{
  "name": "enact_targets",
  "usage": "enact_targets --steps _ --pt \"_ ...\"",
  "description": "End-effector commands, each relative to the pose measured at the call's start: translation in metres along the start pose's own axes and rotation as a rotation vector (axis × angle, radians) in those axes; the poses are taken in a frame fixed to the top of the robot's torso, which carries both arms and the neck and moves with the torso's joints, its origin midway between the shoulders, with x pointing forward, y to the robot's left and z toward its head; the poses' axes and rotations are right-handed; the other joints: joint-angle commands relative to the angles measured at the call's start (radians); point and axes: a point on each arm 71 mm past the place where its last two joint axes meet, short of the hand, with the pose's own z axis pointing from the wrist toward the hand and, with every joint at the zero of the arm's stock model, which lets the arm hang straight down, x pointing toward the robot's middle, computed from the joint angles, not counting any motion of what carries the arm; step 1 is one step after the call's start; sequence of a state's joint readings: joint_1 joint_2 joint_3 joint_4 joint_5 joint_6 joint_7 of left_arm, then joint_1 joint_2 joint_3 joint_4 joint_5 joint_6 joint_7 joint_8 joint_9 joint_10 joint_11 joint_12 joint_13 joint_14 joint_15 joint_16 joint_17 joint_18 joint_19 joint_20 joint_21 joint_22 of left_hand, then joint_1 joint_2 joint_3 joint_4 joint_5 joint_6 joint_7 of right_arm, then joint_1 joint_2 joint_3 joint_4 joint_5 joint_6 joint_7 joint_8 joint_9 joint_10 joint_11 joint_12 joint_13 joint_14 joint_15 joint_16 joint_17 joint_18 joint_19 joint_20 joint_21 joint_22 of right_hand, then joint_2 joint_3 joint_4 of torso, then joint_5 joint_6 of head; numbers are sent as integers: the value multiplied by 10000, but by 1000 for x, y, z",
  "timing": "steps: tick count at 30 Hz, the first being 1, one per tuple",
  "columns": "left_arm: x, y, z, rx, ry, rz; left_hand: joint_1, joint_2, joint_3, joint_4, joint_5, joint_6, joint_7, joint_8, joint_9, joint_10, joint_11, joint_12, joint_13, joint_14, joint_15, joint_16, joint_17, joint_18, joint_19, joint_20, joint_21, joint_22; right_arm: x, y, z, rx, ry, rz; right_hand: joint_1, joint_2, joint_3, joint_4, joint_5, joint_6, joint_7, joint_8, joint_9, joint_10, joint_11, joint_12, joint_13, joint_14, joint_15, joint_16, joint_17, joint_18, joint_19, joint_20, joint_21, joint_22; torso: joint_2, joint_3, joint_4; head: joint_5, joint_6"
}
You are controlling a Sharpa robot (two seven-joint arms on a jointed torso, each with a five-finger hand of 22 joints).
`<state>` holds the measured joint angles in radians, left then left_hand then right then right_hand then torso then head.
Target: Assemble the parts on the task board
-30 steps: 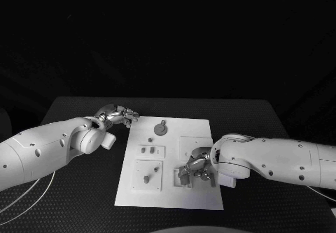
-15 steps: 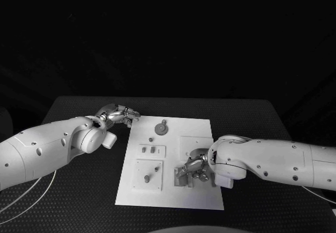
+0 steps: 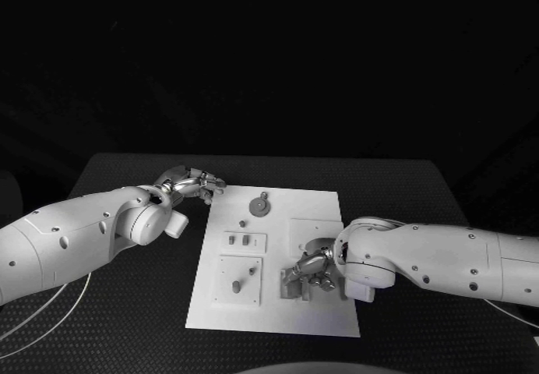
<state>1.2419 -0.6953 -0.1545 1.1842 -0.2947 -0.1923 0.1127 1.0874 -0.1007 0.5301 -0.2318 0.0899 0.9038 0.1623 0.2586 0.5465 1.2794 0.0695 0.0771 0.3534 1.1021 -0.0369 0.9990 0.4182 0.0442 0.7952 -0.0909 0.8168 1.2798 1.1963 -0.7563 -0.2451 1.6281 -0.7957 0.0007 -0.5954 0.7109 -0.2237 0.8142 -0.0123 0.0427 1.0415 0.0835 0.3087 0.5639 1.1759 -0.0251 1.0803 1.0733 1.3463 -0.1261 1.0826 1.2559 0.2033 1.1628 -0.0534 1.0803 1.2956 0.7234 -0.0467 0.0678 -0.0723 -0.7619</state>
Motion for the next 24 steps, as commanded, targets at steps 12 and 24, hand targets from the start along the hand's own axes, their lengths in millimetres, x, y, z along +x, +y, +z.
enact_targets --steps 12,24 --pt "2 -1 0 57 133 -66 -68 -62 18 77 -38 -94 5 54 -12 -52 14 -53 17 48 5 -59 19 -116 85 -428 -50 17 7 -1 4 12 243 -237 -540 -327 -366 252 60 -37 23 -104 -30 -101 -1 43 -41 -97 -5 85 -66 585 -44 17 97 -46 0 12 -13 40 -13" --pt "2 -2 0 51 158 -68 -61 -63 24 83 -37 -91 3 59 -13 -51 14 -52 19 49 5 -62 23 -114 85 -428 -55 21 8 -1 4 8 251 -279 -481 -312 -551 224 62 -85 34 -124 -15 -157 9 50 -60 -139 -1 95 -98 585 -71 -24 112 -72 0 9 -15 64 -27"
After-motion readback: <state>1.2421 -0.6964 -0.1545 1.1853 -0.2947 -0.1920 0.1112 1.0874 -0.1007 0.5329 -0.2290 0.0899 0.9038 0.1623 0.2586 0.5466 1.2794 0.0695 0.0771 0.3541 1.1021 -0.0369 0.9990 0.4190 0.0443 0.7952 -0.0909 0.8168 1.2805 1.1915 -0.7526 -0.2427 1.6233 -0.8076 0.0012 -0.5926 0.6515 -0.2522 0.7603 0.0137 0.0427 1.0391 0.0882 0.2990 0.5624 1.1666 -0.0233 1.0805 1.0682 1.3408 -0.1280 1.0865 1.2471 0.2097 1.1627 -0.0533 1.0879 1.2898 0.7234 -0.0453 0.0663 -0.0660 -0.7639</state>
